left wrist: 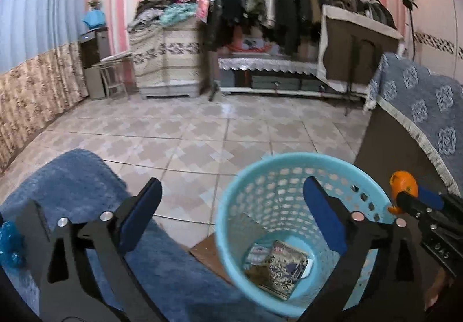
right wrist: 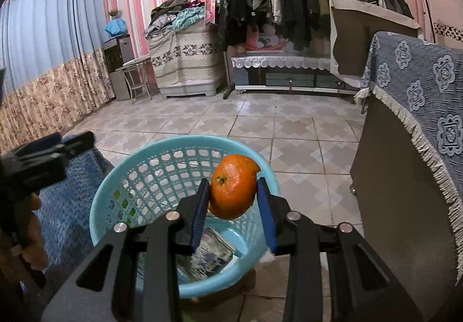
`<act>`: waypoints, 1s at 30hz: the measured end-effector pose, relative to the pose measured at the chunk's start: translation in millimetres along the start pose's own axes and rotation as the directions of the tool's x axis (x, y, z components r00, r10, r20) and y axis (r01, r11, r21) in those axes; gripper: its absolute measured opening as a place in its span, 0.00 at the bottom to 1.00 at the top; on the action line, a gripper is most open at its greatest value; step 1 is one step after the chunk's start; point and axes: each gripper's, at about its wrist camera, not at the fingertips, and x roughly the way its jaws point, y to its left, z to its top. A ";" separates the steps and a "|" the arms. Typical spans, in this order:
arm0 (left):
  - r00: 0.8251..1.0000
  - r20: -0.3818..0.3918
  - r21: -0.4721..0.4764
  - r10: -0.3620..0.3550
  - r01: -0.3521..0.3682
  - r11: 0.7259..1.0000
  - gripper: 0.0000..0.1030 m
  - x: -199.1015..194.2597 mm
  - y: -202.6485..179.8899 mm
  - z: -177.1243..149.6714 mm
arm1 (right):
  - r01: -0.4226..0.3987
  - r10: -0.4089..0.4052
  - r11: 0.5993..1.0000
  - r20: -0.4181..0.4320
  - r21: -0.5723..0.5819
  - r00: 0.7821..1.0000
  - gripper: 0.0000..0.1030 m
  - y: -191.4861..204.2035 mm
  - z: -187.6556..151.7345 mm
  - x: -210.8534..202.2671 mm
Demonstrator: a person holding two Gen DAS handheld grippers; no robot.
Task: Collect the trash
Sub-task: 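Open the left gripper to drop the cloth while the right gripper drops the orange, then pull both open grippers back over the rug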
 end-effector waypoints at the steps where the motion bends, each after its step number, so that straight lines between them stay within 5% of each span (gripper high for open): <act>1: 1.000 0.003 -0.006 0.004 -0.004 1.000 0.93 -2.1 5.6 0.8 | -0.003 0.003 1.000 -0.001 -0.002 1.000 0.33 3.2 0.5 3.2; 11: 0.993 0.028 -0.035 0.113 -0.112 0.993 0.95 -27.3 41.3 1.7 | 0.000 -0.001 0.999 -0.017 -0.043 1.000 0.37 43.5 3.8 31.8; 15: 0.988 0.047 -0.032 0.149 -0.148 0.988 0.95 -45.5 51.2 2.9 | 0.018 -0.018 0.998 -0.001 -0.060 1.000 0.72 53.6 6.2 29.3; 19: 0.986 0.049 -0.076 0.157 -0.153 0.985 0.95 -69.6 68.0 2.6 | 0.015 -0.015 0.998 0.014 -0.058 1.000 0.85 57.6 12.6 18.5; 30: 0.964 0.058 -0.150 0.259 -0.248 0.957 0.95 -156.3 122.0 -19.3 | -0.025 0.034 0.993 0.076 -0.112 0.997 0.92 93.5 16.8 -44.6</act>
